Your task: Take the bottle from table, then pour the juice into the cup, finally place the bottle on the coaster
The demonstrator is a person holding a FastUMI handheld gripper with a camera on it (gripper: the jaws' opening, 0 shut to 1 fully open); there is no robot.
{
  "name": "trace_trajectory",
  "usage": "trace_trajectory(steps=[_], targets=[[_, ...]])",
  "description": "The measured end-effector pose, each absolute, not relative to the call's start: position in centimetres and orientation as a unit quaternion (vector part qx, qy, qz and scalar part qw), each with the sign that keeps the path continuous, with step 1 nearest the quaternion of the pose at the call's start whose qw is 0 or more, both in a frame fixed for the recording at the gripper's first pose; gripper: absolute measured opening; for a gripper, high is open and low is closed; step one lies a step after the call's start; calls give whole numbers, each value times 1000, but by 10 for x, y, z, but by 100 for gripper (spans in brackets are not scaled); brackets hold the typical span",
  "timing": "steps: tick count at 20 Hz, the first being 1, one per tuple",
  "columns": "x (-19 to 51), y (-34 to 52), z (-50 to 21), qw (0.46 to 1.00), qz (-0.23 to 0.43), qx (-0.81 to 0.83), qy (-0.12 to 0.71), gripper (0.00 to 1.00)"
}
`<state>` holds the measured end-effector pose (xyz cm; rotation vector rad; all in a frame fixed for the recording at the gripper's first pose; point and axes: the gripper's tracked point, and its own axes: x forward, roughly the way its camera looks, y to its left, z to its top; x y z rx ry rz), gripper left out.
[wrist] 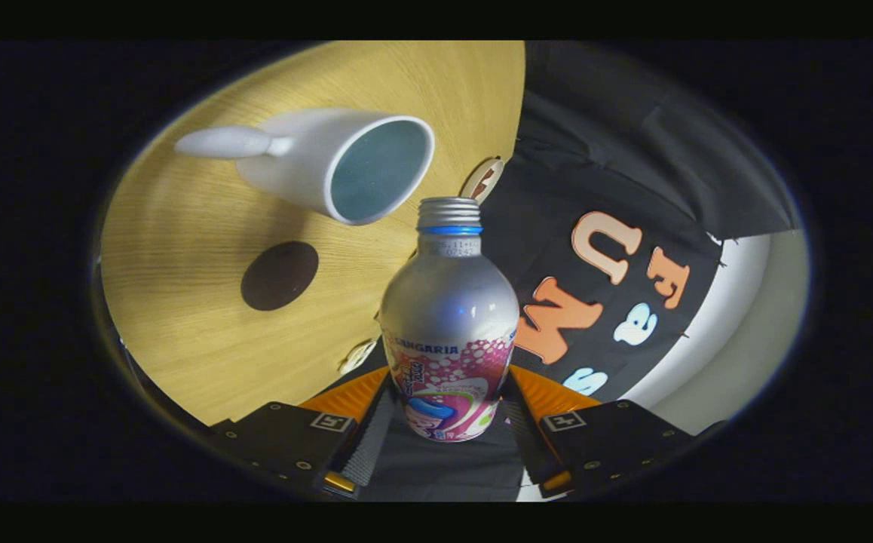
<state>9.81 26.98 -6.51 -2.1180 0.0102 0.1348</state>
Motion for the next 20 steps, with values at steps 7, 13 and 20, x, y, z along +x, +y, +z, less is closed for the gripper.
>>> trace_trajectory(steps=[7,13,20], targets=[[97,255,-77,636,77,-766,52,76],[93,238,-82,755,82,-646,82,77],[97,220,-92,866,78,-482,113,77]])
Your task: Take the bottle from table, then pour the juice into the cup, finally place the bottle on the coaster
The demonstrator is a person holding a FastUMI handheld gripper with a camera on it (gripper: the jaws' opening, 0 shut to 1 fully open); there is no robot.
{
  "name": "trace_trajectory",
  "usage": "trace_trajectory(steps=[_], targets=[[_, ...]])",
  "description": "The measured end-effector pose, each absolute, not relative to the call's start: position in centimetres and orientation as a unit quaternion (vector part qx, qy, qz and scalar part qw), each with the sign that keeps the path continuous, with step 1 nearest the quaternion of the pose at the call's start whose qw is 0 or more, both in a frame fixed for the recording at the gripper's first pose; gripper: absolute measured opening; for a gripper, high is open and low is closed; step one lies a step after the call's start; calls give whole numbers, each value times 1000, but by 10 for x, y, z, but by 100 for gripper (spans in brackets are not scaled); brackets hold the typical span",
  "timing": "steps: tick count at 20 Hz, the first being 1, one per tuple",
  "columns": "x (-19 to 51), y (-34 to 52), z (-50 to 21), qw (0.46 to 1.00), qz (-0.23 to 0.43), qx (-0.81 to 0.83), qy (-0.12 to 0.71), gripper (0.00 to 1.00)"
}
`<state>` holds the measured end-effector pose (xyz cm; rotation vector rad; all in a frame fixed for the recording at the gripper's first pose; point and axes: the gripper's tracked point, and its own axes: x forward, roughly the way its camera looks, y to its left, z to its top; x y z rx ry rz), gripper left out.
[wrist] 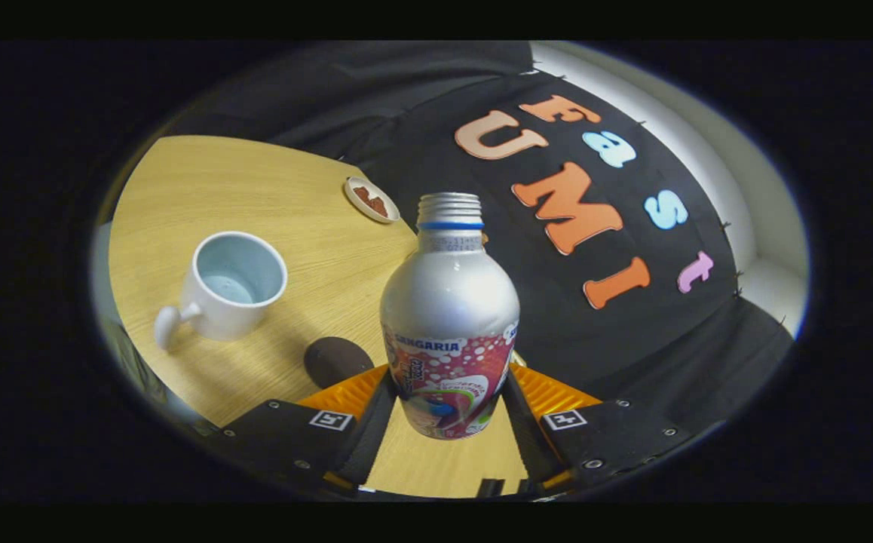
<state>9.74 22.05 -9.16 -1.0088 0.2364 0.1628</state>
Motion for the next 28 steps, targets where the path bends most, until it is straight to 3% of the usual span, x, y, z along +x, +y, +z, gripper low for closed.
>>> trace_trajectory(steps=[13,28], targets=[[111,202,-114,969,121,-177,126,77],[150,228,-161,974,171,-25,149,77]])
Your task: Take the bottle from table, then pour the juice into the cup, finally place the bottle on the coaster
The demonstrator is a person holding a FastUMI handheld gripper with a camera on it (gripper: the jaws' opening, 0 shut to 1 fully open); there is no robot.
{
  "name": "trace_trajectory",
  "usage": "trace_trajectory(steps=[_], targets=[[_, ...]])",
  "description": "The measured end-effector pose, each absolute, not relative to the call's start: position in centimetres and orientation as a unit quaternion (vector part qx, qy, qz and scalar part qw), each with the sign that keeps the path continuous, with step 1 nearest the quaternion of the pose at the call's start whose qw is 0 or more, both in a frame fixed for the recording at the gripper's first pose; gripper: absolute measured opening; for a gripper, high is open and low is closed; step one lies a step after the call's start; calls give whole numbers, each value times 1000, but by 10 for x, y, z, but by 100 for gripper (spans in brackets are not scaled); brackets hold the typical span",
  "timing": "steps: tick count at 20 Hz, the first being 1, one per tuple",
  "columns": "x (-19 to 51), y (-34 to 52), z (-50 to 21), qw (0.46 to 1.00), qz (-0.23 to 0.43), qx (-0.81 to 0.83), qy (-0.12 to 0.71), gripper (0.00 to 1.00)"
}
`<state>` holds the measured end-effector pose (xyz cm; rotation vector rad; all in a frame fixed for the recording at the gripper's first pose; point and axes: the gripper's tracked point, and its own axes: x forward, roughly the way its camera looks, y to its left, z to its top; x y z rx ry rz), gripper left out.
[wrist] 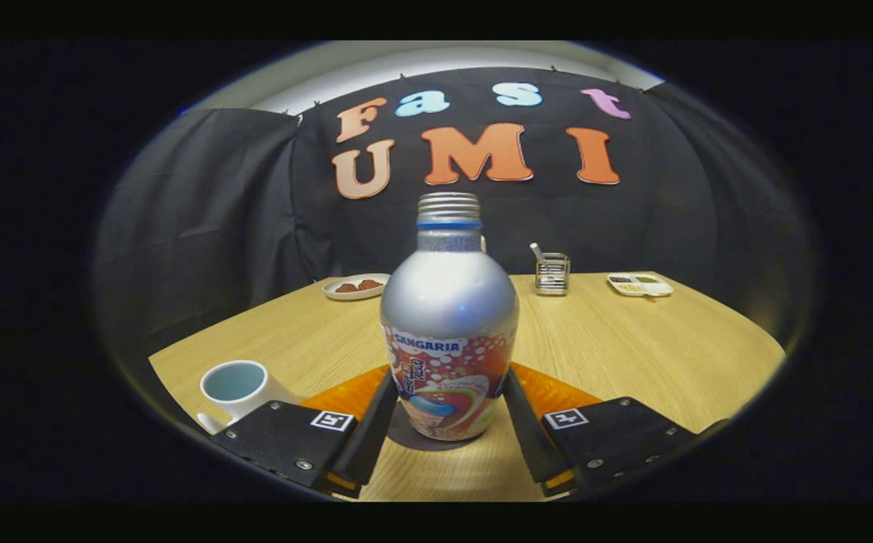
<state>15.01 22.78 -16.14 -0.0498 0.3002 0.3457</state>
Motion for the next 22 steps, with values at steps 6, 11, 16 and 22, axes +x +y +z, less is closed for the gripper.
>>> trace_trajectory(steps=[6,11,16,22], targets=[[158,236,-182,970,172,-39,166,79],[154,237,-187,969,170,-52,171,81],[143,238,-182,969,172,-53,167,93],[117,227,-153,972,168,-52,153,98]])
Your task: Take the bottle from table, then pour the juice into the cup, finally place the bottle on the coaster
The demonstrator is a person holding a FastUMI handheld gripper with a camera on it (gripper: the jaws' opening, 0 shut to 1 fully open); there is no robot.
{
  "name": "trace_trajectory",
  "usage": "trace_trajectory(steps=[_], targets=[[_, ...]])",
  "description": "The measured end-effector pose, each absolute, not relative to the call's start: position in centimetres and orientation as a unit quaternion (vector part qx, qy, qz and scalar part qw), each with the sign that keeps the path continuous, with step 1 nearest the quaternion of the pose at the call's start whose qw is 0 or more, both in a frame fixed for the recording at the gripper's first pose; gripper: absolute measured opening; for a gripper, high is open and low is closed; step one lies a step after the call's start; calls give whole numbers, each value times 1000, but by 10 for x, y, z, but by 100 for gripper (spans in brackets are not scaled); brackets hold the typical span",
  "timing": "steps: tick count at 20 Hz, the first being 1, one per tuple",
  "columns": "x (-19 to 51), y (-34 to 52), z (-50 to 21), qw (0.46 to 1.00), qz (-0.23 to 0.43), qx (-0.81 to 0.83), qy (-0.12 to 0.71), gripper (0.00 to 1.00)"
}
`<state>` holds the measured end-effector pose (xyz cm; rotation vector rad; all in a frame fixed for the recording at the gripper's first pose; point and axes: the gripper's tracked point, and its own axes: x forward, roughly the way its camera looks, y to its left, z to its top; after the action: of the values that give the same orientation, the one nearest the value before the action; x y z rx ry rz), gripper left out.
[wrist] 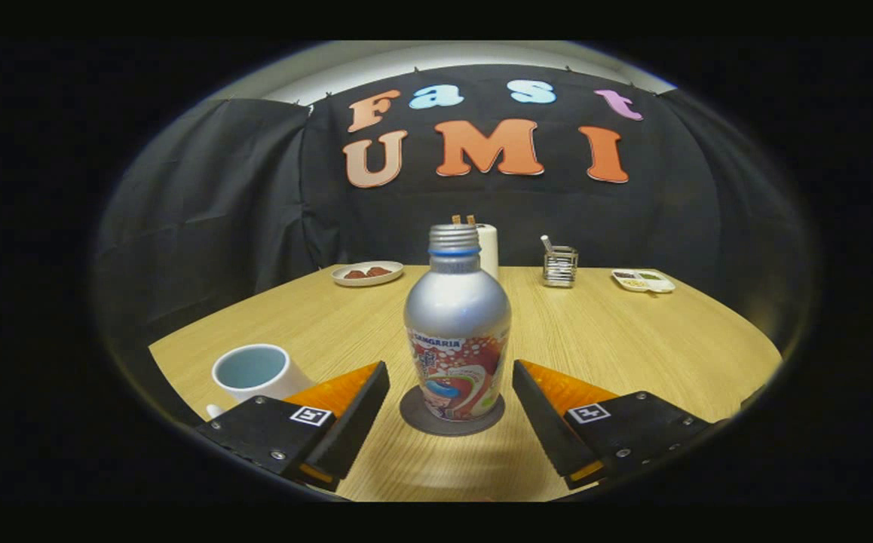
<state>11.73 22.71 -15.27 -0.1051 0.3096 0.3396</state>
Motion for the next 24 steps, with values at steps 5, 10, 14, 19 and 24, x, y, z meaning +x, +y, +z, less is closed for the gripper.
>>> trace_trajectory(steps=[5,10,14,19,24], targets=[[87,198,-111,978,160,-53,125,98],[55,153,-76,984,139,-39,100,98],[35,113,-57,990,109,-37,81,97],[17,78,-49,994,71,-44,67,98],[10,64,-52,996,53,-26,65,98]])
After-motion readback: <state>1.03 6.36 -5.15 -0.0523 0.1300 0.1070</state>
